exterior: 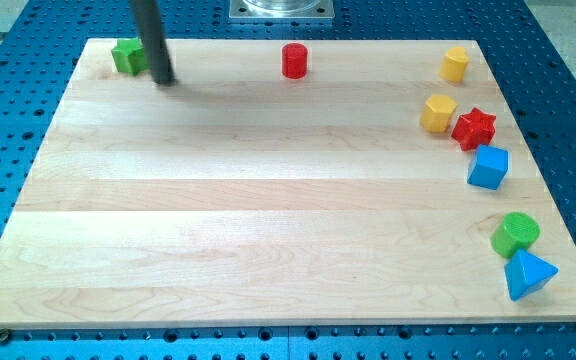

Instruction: Place the heart above the hexagon

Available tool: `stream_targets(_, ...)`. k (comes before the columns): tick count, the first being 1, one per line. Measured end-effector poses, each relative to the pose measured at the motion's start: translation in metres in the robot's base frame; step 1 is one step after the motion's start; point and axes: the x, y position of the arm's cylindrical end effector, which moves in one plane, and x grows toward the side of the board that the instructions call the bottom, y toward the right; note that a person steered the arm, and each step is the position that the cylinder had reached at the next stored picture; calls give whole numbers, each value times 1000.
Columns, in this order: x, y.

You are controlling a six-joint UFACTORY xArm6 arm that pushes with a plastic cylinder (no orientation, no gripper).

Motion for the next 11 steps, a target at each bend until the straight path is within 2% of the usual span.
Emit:
stream_targets(1,30,90)
stream_targets(2,40,193)
stream_targets(4,32,375)
stream_targets(5,9,427)
stream_targets(6,-12,418)
stream_targets(7,-11,360)
stream_targets(8,3,346)
stream_targets(9,-14,356)
stream_targets(11,-14,368)
